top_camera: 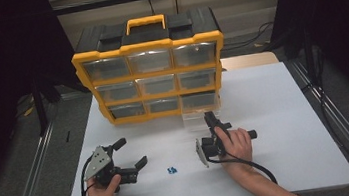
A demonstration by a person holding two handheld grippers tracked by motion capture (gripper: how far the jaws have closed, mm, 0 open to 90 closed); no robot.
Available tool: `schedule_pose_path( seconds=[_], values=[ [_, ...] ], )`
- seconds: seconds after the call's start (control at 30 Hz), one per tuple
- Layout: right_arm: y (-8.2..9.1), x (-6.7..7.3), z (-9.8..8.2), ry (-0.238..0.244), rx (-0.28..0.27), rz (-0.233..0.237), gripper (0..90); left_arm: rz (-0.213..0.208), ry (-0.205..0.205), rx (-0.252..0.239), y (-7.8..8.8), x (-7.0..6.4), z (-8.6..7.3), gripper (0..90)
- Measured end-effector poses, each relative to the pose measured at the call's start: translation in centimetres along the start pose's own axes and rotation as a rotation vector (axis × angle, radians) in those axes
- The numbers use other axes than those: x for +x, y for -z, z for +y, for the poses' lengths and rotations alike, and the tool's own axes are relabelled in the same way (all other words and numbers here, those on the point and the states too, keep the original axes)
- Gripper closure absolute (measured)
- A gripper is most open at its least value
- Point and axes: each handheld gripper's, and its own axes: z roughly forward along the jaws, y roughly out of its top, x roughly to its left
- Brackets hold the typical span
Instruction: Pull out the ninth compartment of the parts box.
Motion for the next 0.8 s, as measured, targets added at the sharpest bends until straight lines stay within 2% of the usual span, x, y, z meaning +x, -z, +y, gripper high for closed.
schedule_pose_path(
  seconds=[0.03,0.07,0.2,0.23,0.27,0.3,0.33,0.37,0.4,0.43,0.5,0.53,0.57,0.6,0.63,0.7,0.73,0.8],
  values=[
    [0.0,0.01,0.0,-0.003,-0.002,0.001,78.4,0.021,-0.001,0.004,0.02,-0.1,0.02,1.6],
    [0.02,0.08,0.0,-0.017,0.001,0.004,78.3,-0.015,0.003,-0.005,-0.02,0.05,-0.01,1.6],
    [0.11,0.05,0.01,-0.024,0.001,0.005,78.2,-0.016,0.003,-0.006,-0.03,0.06,-0.02,1.6],
    [0.11,0.05,0.01,-0.024,0.001,0.005,78.2,0.021,0.0,0.005,0.02,-0.1,0.02,1.6],
    [0.1,-0.06,0.01,-0.014,-0.006,0.007,78.2,0.022,-0.005,0.009,0.04,-0.08,0.02,1.7],
    [0.13,0.05,0.02,-0.026,0.001,0.006,78.2,0.019,-0.007,0.016,0.06,-0.06,0.01,1.7],
    [0.12,0.06,0.02,-0.026,0.0,0.006,78.2,-0.008,0.004,0.005,-0.01,0.0,-0.03,1.6],
    [0.12,0.06,0.03,-0.026,0.0,0.006,78.2,-0.008,0.004,0.005,-0.01,0.0,-0.03,1.7],
    [0.13,0.06,0.02,-0.025,0.0,0.006,78.2,0.025,0.001,0.005,0.02,-0.13,0.01,1.7],
    [0.13,0.06,0.02,-0.025,0.0,0.006,78.2,0.025,0.001,0.005,0.02,-0.13,0.01,1.7],
    [0.13,-0.04,0.04,-0.007,-0.009,0.001,78.3,0.016,0.003,0.01,0.01,-0.11,-0.01,1.7],
    [0.13,-0.04,0.04,-0.007,-0.009,0.001,78.3,0.016,0.003,0.01,0.01,-0.11,-0.01,1.7],
    [0.17,0.07,0.02,-0.026,-0.002,0.008,78.2,-0.013,0.006,0.003,-0.04,0.0,-0.05,1.7],
    [0.19,0.05,0.04,-0.024,-0.004,0.004,78.2,-0.015,-0.003,0.01,-0.01,0.07,-0.04,1.7],
    [0.2,0.01,0.05,-0.016,-0.008,0.006,78.2,0.015,0.007,0.009,-0.01,-0.14,-0.02,1.7],
    [0.28,0.0,0.07,-0.01,-0.01,0.009,78.2,0.023,0.0,0.005,0.01,-0.1,0.01,1.7],
    [0.41,0.18,0.01,-0.037,0.004,0.013,78.2,0.023,0.0,0.006,0.03,-0.09,0.01,1.7],
    [0.44,0.19,-0.01,-0.04,0.003,0.012,78.2,0.023,0.0,0.006,0.05,-0.1,0.02,1.7]
  ],
)
